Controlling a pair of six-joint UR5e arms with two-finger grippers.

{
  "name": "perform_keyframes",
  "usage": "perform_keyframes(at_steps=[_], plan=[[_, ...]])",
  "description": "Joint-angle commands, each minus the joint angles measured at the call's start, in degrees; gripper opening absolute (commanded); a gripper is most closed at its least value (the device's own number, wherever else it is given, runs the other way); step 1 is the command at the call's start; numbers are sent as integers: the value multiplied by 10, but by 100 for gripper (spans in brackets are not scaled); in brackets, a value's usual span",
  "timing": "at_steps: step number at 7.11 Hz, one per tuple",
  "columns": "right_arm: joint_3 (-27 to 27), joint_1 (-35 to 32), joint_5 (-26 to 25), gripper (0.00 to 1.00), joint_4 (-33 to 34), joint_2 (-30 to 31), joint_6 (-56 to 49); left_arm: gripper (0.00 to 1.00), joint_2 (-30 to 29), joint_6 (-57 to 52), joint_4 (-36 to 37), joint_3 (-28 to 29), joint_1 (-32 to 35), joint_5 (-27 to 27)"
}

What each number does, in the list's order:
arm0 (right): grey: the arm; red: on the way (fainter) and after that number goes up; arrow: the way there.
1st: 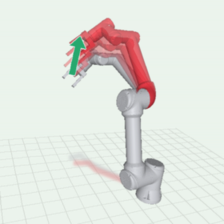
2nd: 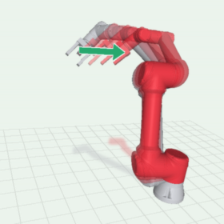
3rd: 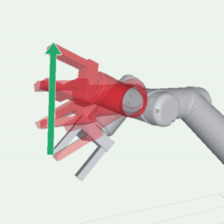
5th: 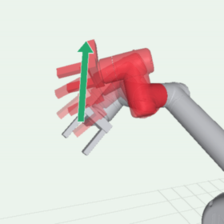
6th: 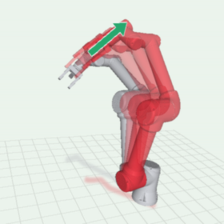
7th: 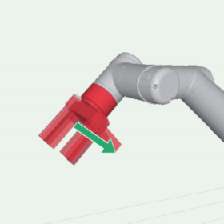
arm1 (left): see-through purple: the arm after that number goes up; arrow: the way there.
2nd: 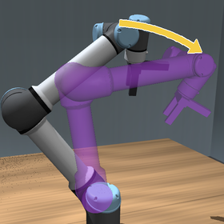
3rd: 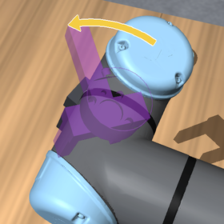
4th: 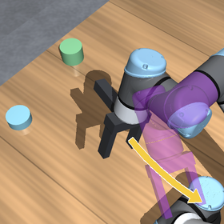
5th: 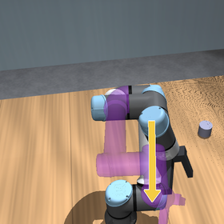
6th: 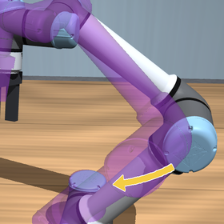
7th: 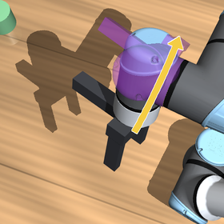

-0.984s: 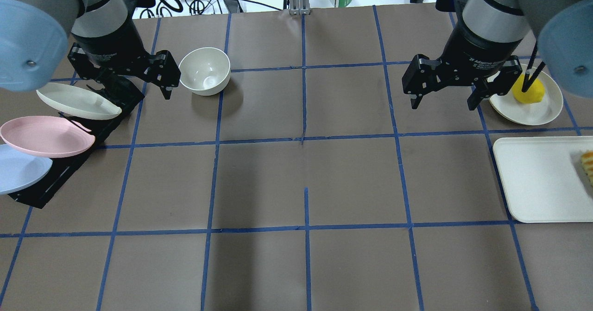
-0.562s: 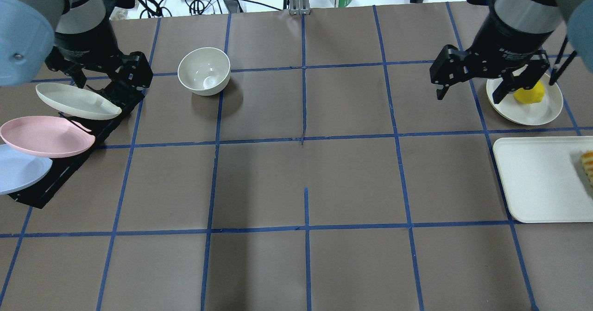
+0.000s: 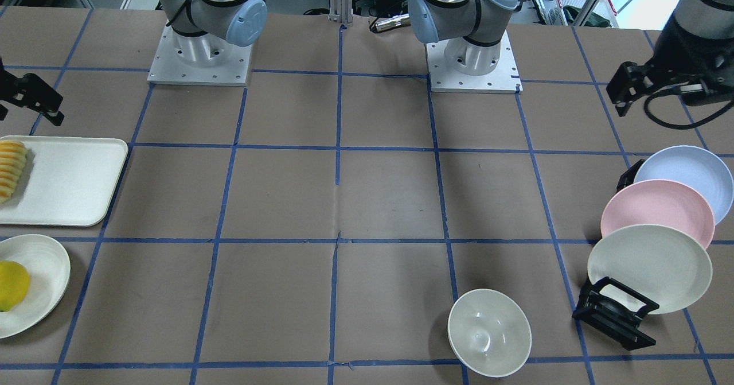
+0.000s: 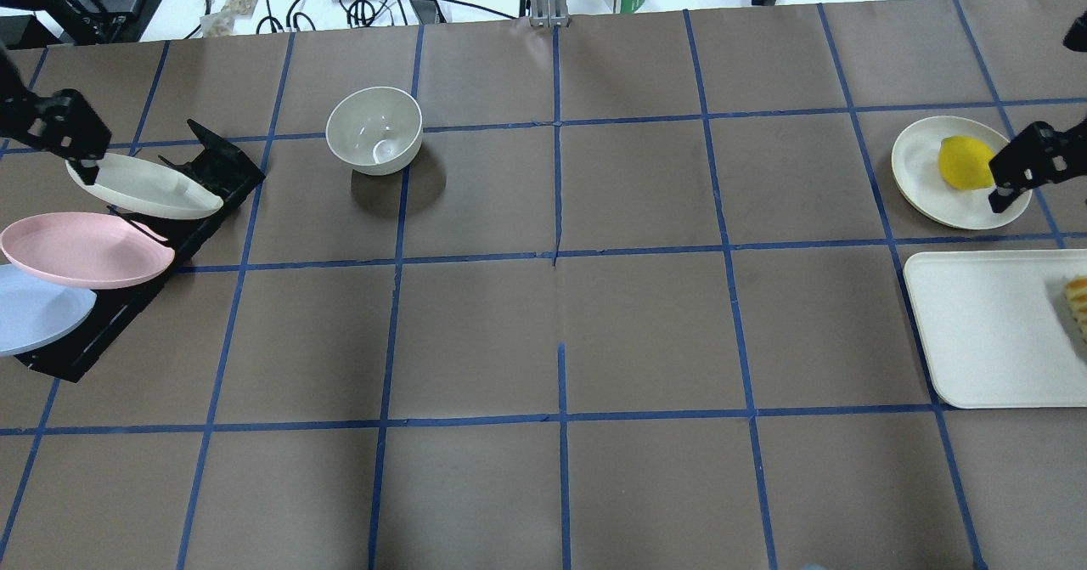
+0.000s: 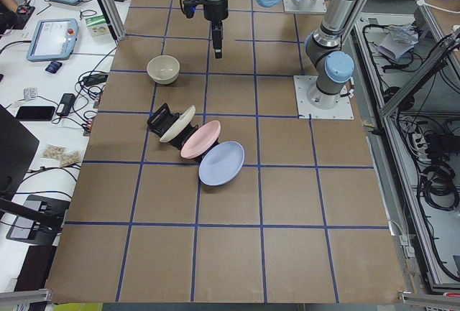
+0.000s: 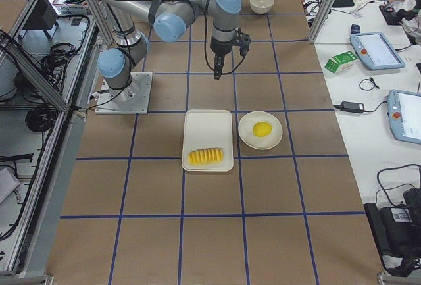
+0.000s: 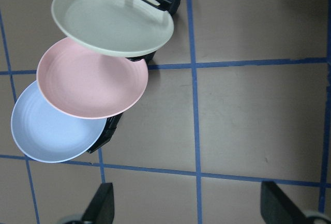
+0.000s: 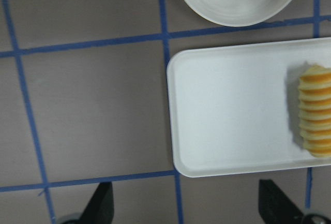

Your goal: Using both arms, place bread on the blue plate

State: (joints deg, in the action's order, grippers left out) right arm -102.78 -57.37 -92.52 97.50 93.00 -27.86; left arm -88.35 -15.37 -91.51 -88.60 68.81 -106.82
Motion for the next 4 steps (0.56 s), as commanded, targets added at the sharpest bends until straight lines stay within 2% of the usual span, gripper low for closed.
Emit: perform_keyframes(at_steps=[1,2,3,4], plan=[[-70,100,-10,100,103,-8,-111,100,-5,-12,1,-9,-125,1],[-75,136,-9,100,108,-30,-145,100,-18,-32,12,-10,-176,3],[-75,160,-10,100,159,-74,-172,100,-42,-39,52,-13,-221,11],[-73,169,-13,100,238,-124,-205,100,-64,-39,97,-26,-250,12]])
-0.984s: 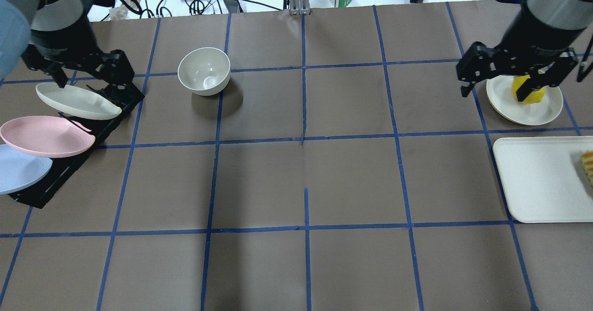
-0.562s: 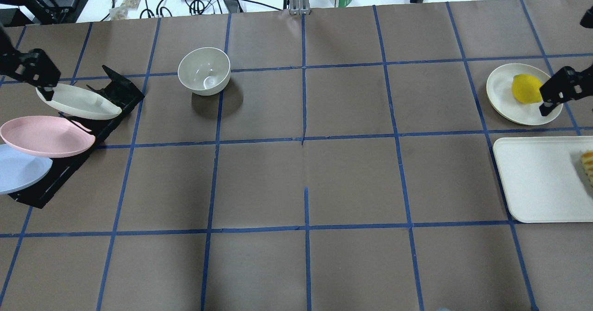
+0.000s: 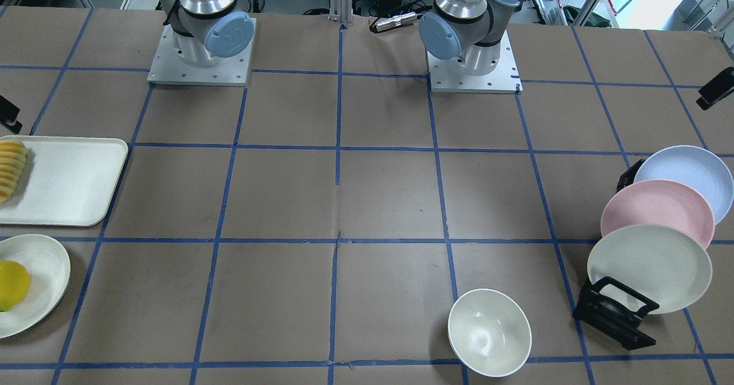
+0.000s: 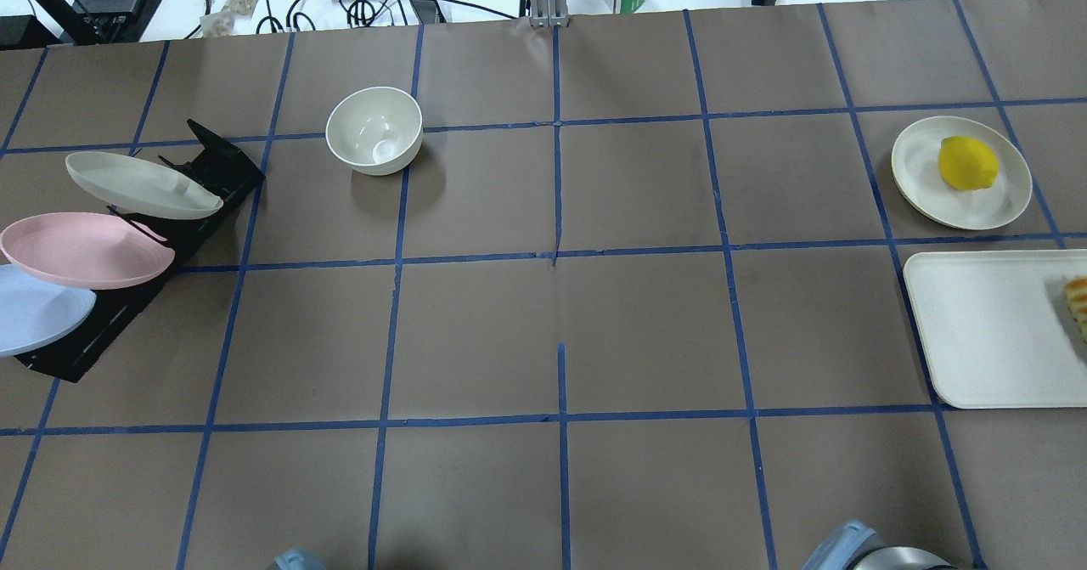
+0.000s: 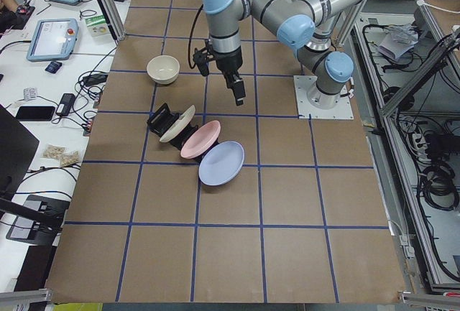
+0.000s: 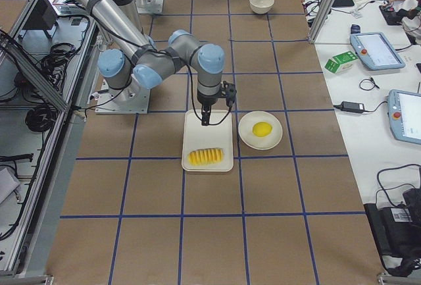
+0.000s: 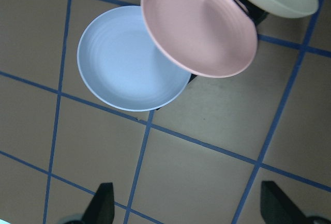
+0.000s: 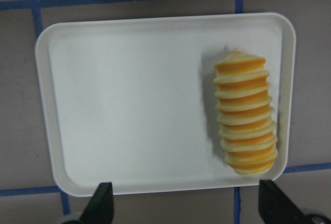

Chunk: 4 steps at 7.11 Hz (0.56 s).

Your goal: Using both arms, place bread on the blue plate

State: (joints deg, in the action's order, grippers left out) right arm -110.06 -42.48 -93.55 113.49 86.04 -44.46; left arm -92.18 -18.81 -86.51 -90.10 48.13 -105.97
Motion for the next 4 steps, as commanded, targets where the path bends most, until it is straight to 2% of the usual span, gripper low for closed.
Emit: perform_keyframes(at_steps=[1,3,4], plan=[[2,51,1,100,95,-89,-81,100,-37,-10,84,-36,-57,-1],[-1,57,0,100,115,-118,-77,100,-59,9,206,-53,-80,5],[3,57,0,100,131,-141,-77,100,-72,64,217,-56,-80,19]])
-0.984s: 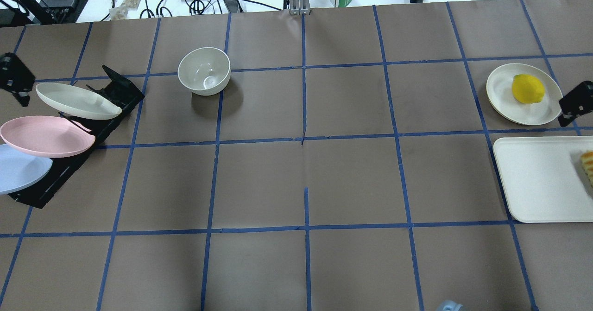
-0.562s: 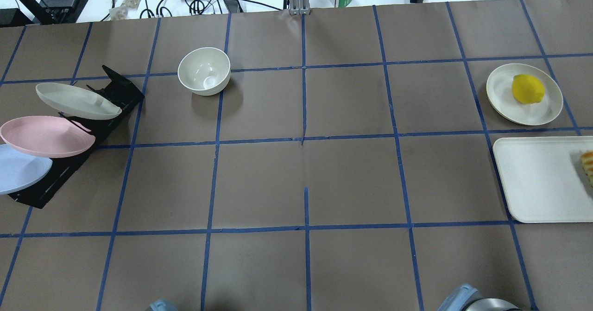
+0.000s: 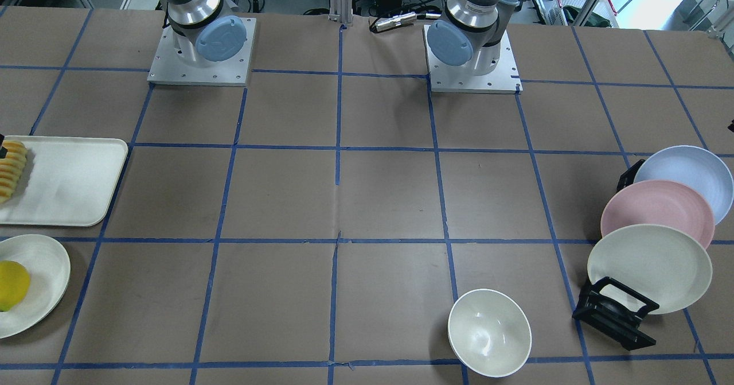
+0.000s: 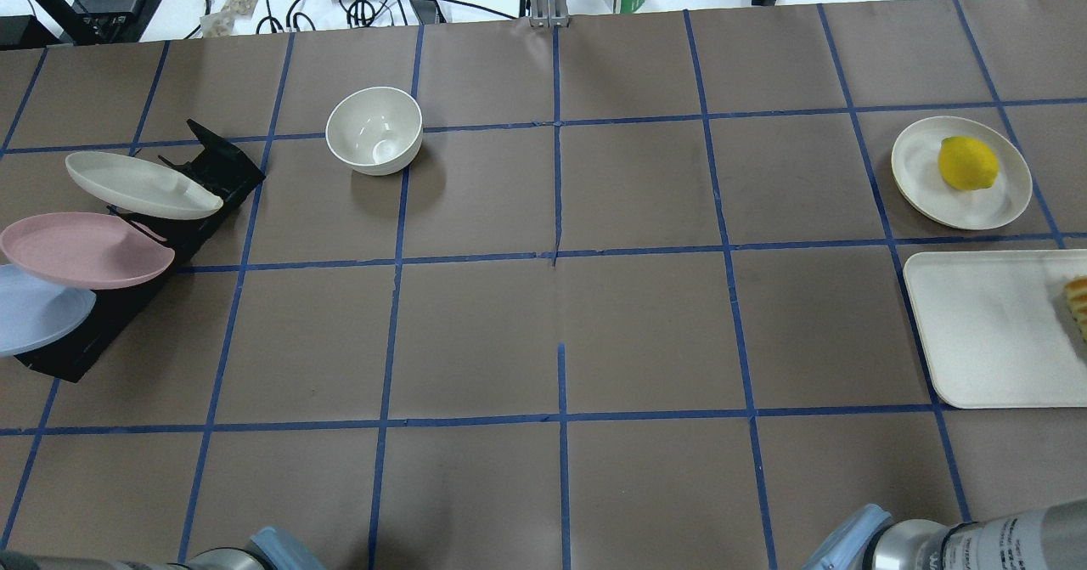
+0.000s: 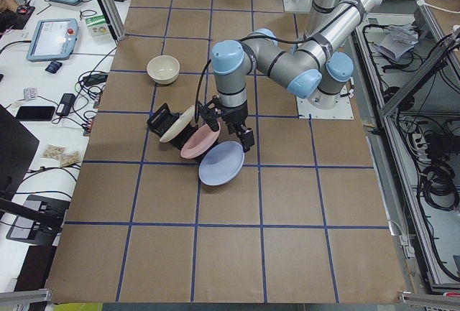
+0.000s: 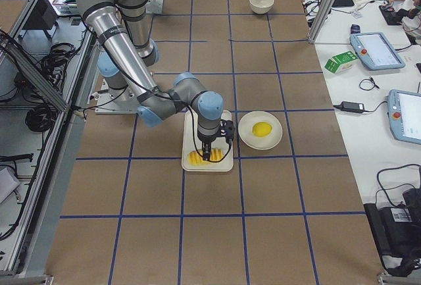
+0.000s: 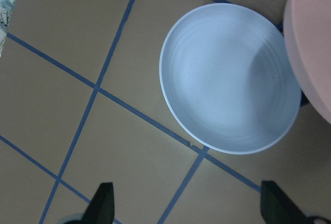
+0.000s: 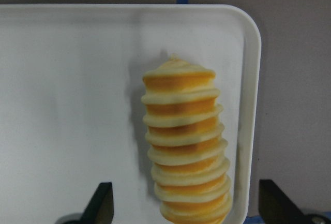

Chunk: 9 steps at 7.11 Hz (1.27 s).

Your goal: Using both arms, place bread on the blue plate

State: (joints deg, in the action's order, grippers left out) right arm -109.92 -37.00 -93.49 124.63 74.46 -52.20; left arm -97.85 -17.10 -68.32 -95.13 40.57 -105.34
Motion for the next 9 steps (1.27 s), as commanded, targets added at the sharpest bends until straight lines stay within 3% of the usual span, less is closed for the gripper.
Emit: perform_keyframes(at_steps=[1,6,7,8,9], plan=[[-1,2,2,100,40,-42,1,100,-22,85,36,-17,-8,10],[-4,-3,0,100,47,-71,3,100,-47,138,61,-63,-37,12],[-3,-2,0,82,43,-70,0,100,-52,160,64,-58,-37,14],[-3,-2,-3,19,41,-70,2,100,-58,182,64,-62,-37,13],[-4,-2,-31,0,34,-70,2,100,-68,186,79,-62,-37,14]])
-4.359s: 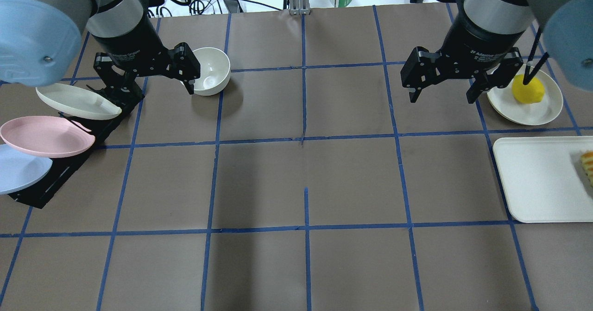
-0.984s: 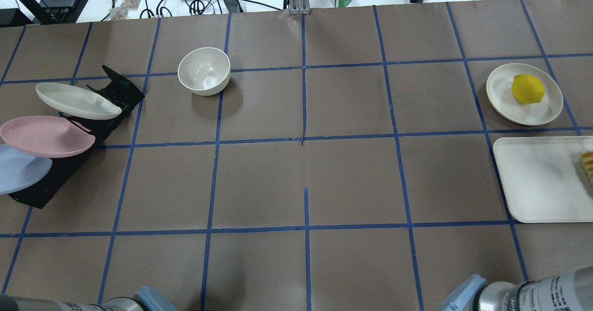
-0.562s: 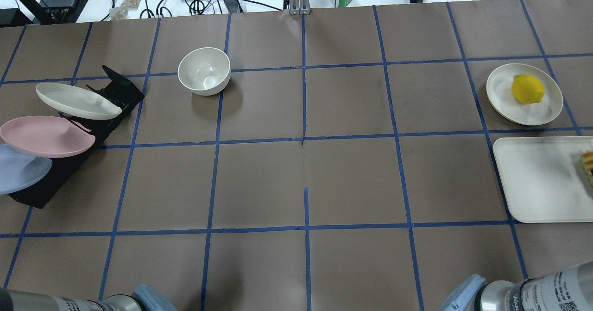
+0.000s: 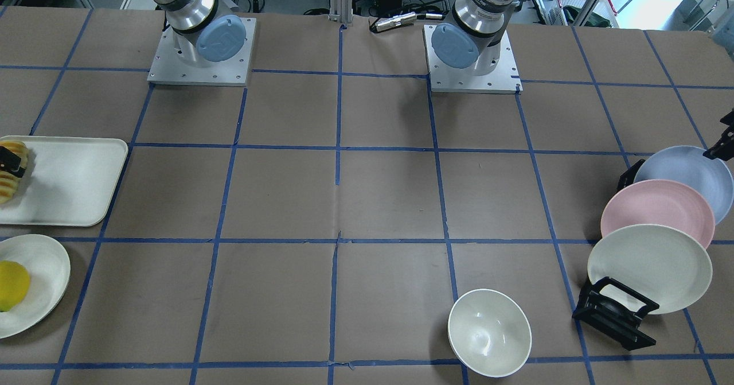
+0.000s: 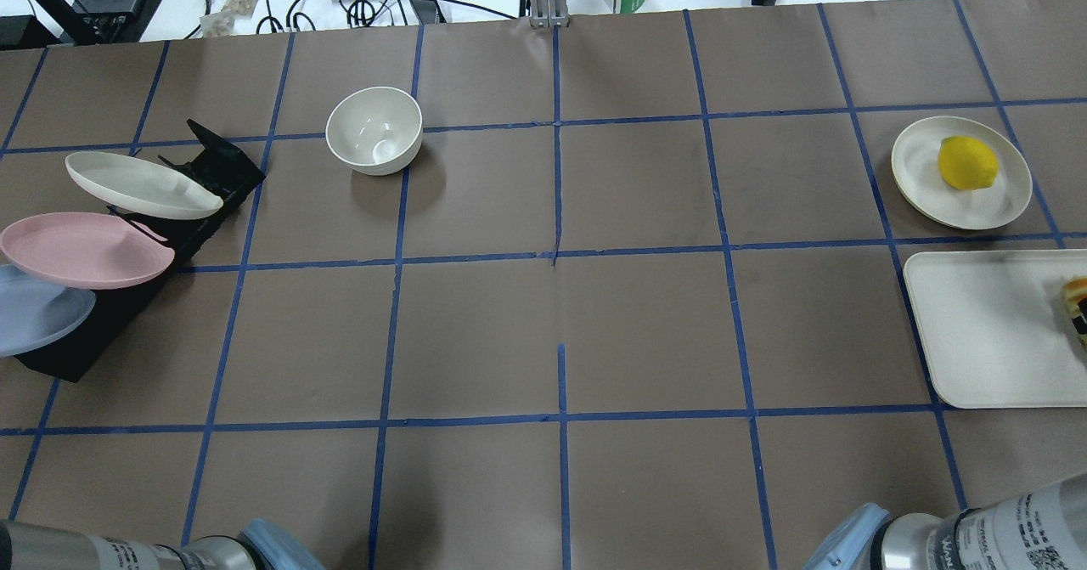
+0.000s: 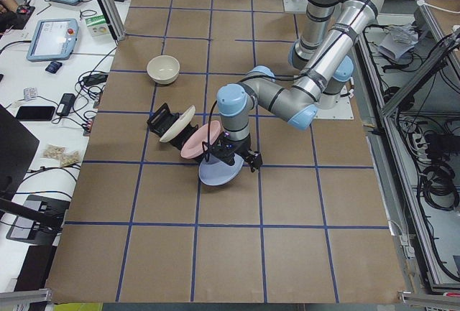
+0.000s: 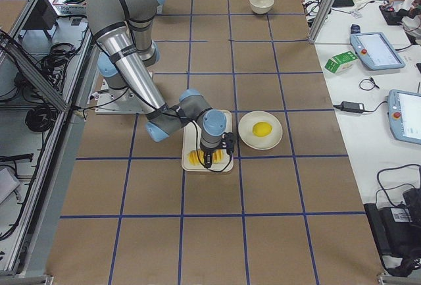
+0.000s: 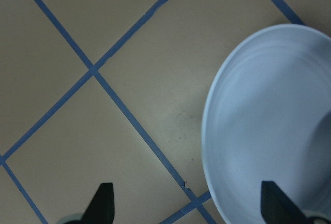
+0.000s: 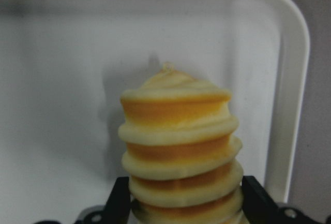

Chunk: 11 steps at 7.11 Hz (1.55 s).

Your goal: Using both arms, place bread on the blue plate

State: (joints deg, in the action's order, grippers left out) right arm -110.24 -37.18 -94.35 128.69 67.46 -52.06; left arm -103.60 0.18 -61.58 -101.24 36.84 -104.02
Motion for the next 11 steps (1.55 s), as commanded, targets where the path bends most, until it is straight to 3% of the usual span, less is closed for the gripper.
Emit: perform_keyframes(at_steps=[1,4,5,8,9,10,11], plan=[[3,-3,-35,0,-18,7,0,100,-20,12,18,-3,0,0],[15,-50,-34,0,-20,62,16,100,-40,13,24,-2,0,4],[29,-77,-29,0,-59,78,23,97,-42,12,28,-2,0,28],[99,-181,-9,0,-175,109,140,73,-42,2,27,-1,-7,33],[114,-213,-3,0,-197,119,184,61,-42,2,24,-1,-7,34],[116,-249,-3,0,-197,120,215,59,-41,2,23,-1,-7,33],[116,-281,0,0,-197,120,248,47,-41,1,21,-1,-8,32]])
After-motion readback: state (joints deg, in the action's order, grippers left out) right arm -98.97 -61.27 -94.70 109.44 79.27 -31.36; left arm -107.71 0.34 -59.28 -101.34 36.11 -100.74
